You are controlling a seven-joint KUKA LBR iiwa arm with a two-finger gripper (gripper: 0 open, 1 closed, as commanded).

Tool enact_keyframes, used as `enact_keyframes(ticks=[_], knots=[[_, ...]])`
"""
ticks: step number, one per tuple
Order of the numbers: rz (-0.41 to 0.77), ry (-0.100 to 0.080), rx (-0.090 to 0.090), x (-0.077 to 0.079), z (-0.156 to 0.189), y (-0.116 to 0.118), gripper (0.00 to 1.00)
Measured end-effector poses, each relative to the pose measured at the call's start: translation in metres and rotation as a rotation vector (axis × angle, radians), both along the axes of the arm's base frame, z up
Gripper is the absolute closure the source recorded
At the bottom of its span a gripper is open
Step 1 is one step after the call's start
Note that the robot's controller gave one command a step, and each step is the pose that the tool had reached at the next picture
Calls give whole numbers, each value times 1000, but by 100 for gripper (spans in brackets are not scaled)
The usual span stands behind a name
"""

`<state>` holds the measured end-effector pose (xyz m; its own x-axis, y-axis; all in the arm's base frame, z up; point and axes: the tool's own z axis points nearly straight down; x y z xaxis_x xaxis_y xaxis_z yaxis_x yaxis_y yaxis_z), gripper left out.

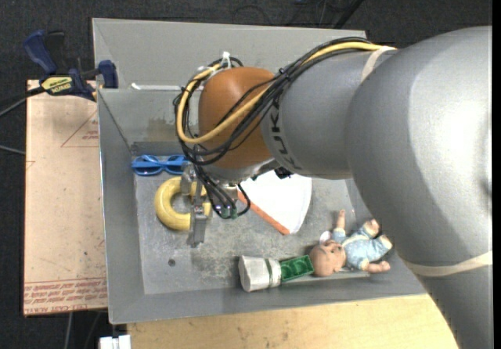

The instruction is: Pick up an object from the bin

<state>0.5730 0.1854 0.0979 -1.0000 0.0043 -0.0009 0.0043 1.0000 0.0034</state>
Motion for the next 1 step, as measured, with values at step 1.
enact_keyframes(ticks=[1], knots=[[-94,-10,2,9,-28,8,100]])
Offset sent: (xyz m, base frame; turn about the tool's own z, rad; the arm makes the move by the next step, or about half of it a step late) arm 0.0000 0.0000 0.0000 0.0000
